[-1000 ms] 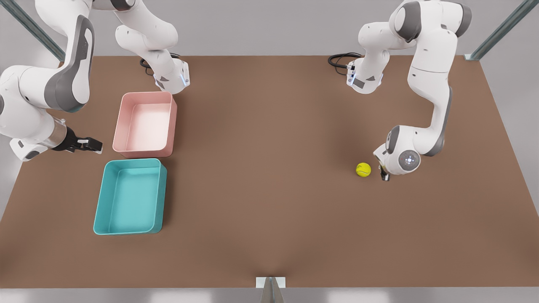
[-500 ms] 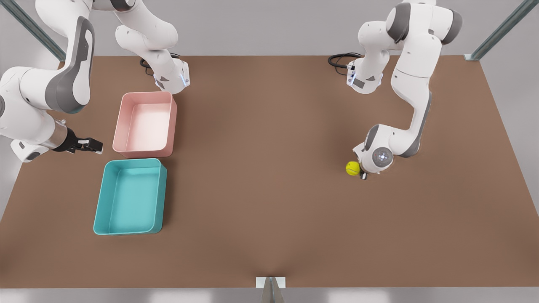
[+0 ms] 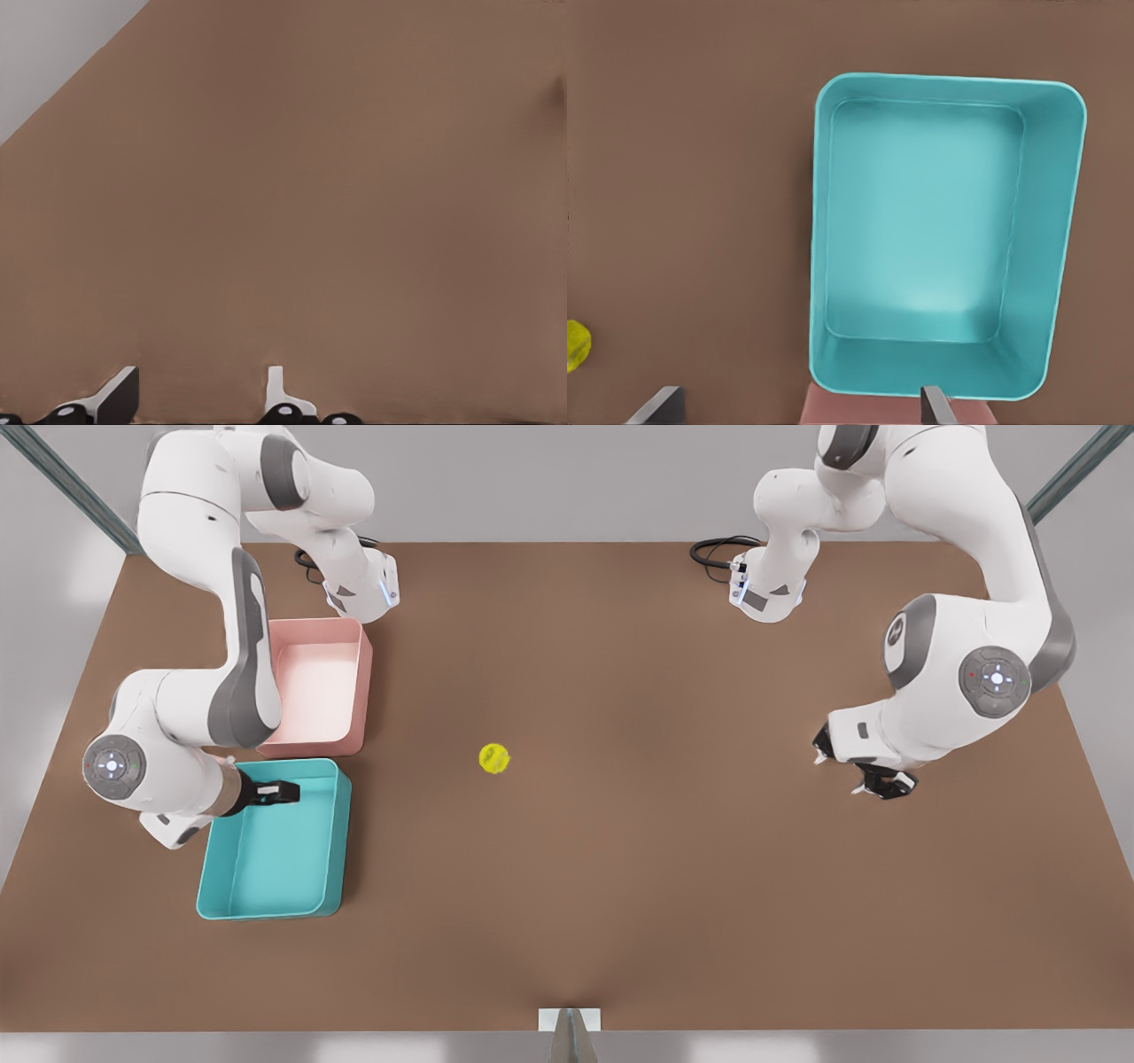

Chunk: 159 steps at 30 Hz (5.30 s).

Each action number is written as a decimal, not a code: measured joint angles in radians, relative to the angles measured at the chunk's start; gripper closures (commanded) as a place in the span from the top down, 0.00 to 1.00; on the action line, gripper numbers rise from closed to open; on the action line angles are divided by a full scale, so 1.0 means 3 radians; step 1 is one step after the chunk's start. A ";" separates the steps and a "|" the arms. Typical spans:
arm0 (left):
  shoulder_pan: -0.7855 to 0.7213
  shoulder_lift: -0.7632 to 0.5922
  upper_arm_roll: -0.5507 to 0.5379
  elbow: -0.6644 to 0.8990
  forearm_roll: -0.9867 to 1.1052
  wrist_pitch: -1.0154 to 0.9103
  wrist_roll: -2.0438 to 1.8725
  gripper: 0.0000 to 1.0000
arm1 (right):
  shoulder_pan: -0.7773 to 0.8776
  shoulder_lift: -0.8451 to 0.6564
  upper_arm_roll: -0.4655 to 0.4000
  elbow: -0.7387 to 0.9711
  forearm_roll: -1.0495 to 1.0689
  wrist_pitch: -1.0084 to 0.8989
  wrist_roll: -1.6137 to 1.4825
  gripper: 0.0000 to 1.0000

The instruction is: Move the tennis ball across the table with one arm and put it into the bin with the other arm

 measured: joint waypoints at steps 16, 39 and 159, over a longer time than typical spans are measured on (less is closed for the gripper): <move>0.0055 -0.0049 -0.0027 0.0041 0.0133 -0.0674 -0.1882 1.00 | 0.0605 0.0171 0.0000 -0.0653 0.0149 0.0816 0.0359 1.00; 0.0084 -0.0126 -0.0119 -0.0025 0.0136 -0.0689 -0.2785 1.00 | 0.1074 -0.1090 0.0005 -0.2909 0.0148 0.2055 0.0760 1.00; 0.0118 -0.0415 -0.0483 -0.0480 -0.0006 -0.0903 -0.2805 1.00 | -0.0474 -0.0625 0.0324 -0.0154 -0.0227 0.0160 0.0172 1.00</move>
